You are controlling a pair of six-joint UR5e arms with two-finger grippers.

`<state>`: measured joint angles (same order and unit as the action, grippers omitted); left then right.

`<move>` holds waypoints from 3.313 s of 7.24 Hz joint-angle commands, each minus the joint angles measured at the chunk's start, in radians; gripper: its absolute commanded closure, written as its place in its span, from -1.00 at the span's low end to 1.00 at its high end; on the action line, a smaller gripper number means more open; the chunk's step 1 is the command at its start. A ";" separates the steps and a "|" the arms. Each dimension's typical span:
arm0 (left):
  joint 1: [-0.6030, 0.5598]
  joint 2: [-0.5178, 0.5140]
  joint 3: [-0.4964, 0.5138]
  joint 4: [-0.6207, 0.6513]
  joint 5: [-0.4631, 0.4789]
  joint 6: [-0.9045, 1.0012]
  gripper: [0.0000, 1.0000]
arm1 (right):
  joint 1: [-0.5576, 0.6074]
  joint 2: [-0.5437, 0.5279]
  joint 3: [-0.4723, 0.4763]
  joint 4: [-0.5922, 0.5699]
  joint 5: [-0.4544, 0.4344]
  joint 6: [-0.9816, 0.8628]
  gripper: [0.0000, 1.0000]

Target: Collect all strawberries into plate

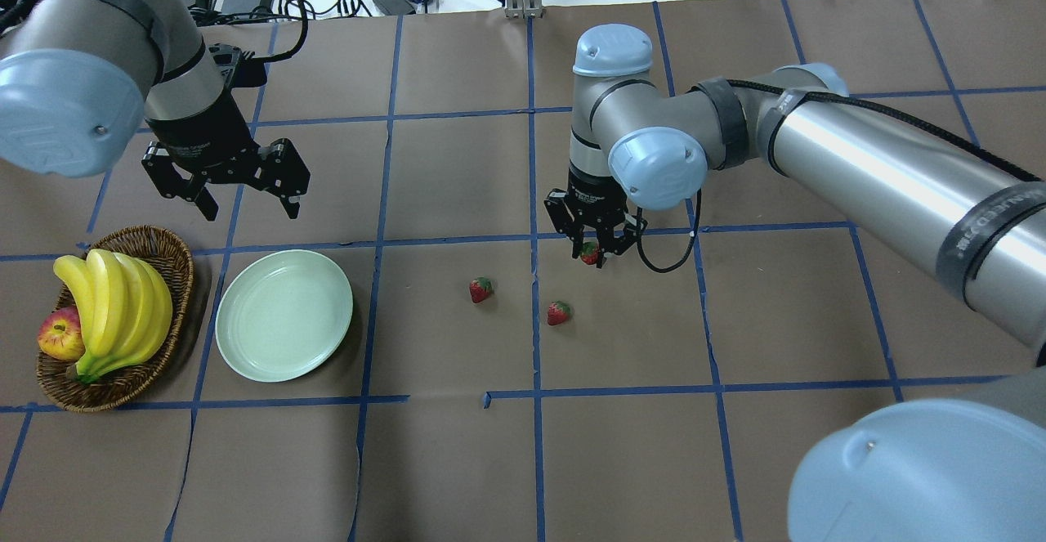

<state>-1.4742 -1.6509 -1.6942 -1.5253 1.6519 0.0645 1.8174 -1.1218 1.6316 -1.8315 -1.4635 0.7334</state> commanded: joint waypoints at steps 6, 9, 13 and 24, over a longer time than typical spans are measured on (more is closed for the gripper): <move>0.026 -0.015 0.004 0.065 -0.004 -0.012 -1.00 | 0.177 0.026 -0.079 -0.092 0.066 -0.237 1.00; 0.026 -0.015 -0.005 0.065 -0.004 -0.012 -1.00 | 0.177 0.040 0.006 -0.090 0.066 -0.371 1.00; 0.026 -0.017 -0.009 0.063 -0.006 -0.012 -1.00 | 0.219 0.031 0.040 -0.072 0.068 -0.411 1.00; 0.026 -0.020 -0.012 0.063 -0.001 -0.012 -1.00 | 0.224 0.057 0.031 -0.086 0.100 -0.456 -1.00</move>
<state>-1.4480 -1.6704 -1.7057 -1.4639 1.6490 0.0521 2.0431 -1.0541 1.6729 -1.9205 -1.3575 0.2714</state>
